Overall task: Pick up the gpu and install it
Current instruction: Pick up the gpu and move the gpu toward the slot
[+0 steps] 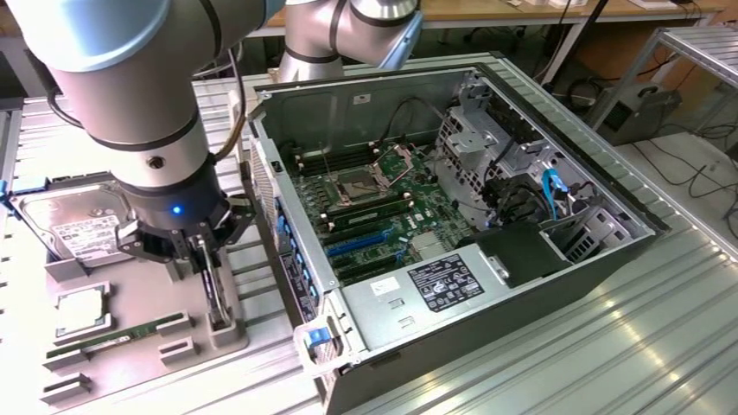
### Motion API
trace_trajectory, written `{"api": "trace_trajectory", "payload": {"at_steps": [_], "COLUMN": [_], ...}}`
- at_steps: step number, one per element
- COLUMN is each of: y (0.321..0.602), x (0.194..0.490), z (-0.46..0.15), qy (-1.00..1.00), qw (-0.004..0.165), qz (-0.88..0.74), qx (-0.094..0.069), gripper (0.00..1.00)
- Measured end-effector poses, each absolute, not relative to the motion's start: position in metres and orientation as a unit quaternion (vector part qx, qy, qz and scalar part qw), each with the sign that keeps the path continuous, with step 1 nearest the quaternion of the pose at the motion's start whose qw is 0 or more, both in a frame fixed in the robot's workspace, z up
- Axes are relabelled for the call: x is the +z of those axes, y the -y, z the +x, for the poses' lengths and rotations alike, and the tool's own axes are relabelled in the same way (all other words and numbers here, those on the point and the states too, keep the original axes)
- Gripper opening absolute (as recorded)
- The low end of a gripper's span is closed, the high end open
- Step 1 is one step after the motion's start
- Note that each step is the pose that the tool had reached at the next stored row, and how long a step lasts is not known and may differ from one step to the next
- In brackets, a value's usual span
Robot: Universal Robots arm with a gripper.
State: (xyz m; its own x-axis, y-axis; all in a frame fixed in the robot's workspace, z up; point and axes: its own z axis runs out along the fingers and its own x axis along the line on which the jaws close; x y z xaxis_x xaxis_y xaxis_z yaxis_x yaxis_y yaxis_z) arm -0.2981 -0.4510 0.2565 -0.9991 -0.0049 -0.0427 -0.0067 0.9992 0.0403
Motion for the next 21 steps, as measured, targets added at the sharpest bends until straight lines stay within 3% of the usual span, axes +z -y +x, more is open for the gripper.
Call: {"api": "trace_trajectory", "payload": {"at_steps": [21], "y": [0.456], "x": [0.356], "z": [-0.292], "qy": [-1.000], "qw": [0.017], "qz": [-0.011], "qx": [0.020], "gripper": [0.26]}}
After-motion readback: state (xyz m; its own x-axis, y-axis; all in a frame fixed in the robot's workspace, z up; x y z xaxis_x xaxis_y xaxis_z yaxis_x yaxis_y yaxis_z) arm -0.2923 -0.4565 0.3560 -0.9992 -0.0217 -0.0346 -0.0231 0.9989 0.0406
